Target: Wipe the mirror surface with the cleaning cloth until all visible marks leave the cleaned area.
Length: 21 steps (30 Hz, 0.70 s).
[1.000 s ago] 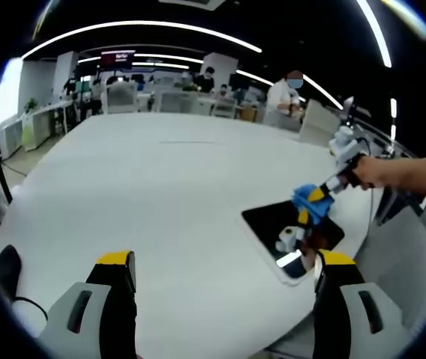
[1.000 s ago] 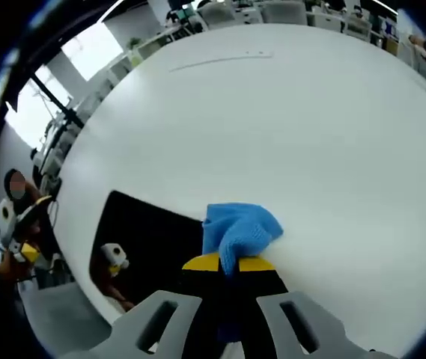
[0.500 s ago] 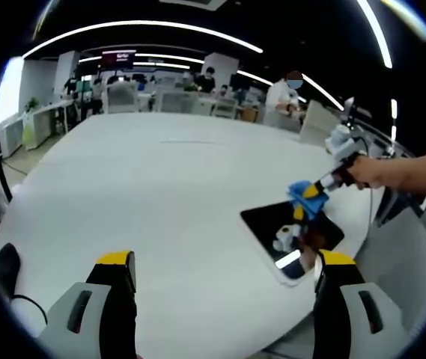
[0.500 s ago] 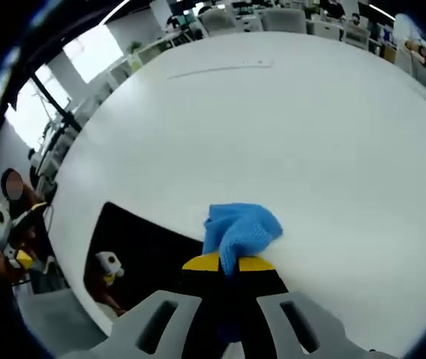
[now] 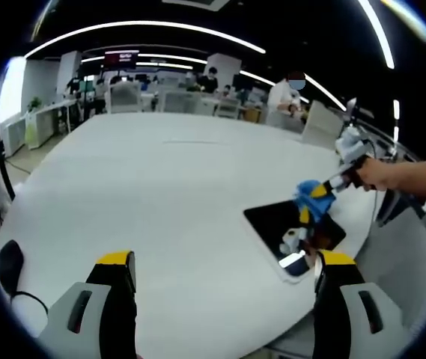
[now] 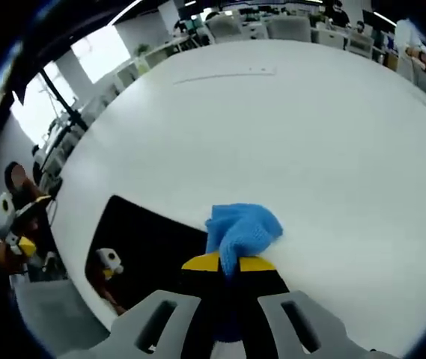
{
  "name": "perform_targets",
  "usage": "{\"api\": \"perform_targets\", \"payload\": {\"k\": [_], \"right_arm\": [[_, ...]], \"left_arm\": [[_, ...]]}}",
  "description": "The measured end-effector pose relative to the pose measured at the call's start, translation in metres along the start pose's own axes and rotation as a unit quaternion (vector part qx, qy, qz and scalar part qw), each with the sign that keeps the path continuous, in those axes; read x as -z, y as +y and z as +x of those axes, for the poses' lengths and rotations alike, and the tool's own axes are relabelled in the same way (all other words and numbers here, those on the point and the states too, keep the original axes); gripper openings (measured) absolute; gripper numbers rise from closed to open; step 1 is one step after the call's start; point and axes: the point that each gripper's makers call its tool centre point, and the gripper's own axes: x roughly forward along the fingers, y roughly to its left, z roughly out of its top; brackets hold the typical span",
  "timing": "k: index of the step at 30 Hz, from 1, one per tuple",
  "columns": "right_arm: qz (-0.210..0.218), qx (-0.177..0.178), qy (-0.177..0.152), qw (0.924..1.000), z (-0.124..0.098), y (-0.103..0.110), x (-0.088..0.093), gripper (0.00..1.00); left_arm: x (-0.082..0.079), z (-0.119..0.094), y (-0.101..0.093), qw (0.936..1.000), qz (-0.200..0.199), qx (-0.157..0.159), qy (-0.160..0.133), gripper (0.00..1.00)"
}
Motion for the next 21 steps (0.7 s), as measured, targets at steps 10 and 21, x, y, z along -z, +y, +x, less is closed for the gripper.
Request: {"api": "perform_targets", "payload": {"k": [10, 21], "right_arm": [[0.028, 0.018, -0.004, 0.9994, -0.031, -0.04, 0.014, 0.01], [0.036, 0.022, 0.009, 0.9991, -0.024, -0.055, 0.038, 0.02]], "left_arm": [[-0.007, 0.002, -0.001, 1.0, 0.006, 0.002, -0.002, 1.0], [-0.01, 0.004, -0.006, 0.9999, 0.016, 0.007, 0.002, 1.0]]}}
